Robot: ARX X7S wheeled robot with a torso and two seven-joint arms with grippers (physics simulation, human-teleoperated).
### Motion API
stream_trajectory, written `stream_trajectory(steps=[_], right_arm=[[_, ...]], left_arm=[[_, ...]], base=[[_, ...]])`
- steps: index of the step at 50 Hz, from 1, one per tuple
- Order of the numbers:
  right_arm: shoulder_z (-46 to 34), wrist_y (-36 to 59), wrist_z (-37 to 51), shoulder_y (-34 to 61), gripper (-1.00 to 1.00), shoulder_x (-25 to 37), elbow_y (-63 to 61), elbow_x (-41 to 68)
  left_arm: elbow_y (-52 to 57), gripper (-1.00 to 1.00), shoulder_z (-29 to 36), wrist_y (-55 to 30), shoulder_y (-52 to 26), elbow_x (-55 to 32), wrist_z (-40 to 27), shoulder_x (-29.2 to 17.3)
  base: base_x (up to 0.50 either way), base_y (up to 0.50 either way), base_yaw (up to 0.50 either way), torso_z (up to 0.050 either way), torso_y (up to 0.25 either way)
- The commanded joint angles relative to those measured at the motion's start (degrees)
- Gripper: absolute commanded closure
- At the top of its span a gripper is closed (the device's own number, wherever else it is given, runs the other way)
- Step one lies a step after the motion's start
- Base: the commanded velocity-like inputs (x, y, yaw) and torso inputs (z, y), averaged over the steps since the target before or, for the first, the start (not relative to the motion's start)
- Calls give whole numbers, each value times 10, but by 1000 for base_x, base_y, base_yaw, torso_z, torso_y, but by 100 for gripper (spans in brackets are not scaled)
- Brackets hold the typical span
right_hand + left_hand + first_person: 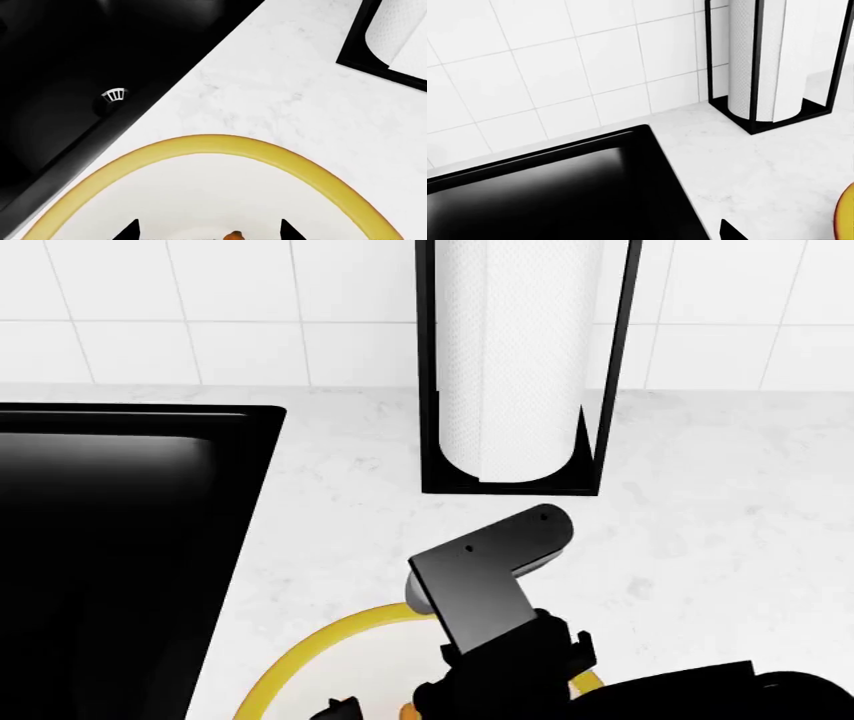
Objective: There is a mixed pile of frozen fruits and vegetables on the counter. Locate all the frozen vegetables and place the items in a bowl on the counter. Take all the frozen fruits and defrost them in a running sink.
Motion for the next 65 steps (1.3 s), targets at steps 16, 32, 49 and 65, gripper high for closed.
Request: stream_trajectory(steps=[16, 32, 49, 65], right_arm=[[44, -44, 59, 19, -100, 39, -48, 76], [185, -120, -9, -48, -100, 113, -137, -28], [378, -212, -83, -242, -100, 179, -232, -86], [455, -235, -100, -332, -100, 185, -257, -110]], left_arm=[[0, -100, -1, 0, -3, -13, -8, 1], [-3, -100, -21, -4, -11, -41, -21, 8], [13, -100, -91, 16, 34, -80, -31, 6], [36, -100, -139, 16, 71, -118, -35, -11]], base=[[0, 0, 0, 0, 0], [0, 0, 0, 0, 0], [0, 0, 0, 0, 0], [-3, 0, 0, 0, 0]])
